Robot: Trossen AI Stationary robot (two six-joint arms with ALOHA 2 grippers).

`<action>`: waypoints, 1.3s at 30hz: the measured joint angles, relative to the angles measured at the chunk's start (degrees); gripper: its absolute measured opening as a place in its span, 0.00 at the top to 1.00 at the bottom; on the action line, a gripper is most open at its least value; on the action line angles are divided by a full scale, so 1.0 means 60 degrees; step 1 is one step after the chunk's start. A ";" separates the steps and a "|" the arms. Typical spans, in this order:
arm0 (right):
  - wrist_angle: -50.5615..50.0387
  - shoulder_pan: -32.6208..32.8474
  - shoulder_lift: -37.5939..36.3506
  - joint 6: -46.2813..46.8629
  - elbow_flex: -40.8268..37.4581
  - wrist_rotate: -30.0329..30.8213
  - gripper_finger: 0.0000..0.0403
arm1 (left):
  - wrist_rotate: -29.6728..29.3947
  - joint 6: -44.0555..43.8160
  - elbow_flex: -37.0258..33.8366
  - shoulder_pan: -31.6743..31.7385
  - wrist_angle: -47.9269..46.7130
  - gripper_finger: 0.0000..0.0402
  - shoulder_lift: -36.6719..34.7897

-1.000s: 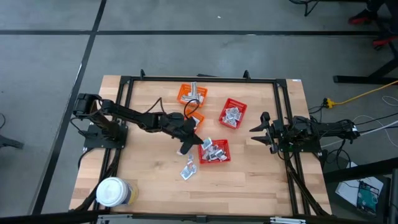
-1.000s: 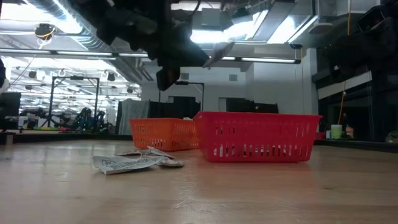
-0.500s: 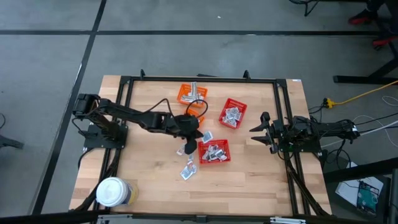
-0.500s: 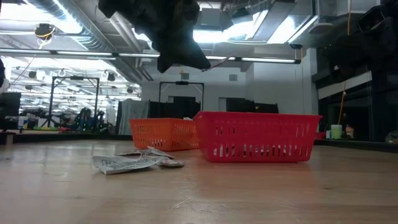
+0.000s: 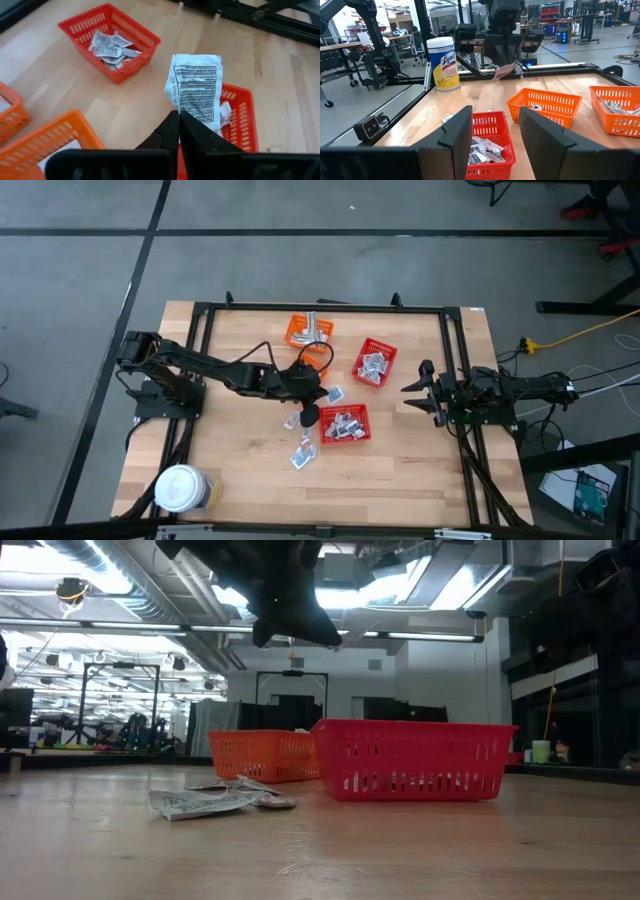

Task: Pick & Place First Aid Supplies
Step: Put the gray towelette pack into the bottom red bin

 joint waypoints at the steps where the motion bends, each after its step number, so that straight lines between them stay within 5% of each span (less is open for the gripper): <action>1: 0.0000 0.0003 0.0001 -0.0001 0.0003 -0.0003 0.60 | -0.0076 -0.0035 0.0000 -0.0008 0.0064 0.99 0.0058; 24: 0.0000 0.0003 0.0000 0.0001 0.0003 -0.0003 0.60 | -0.0101 0.1909 0.2792 -0.0990 -0.2115 0.99 0.3232; 39: 0.0000 0.0003 0.0001 0.0001 0.0000 -0.0002 0.60 | 0.0752 0.1838 0.2896 -0.1180 -0.3202 0.99 0.2935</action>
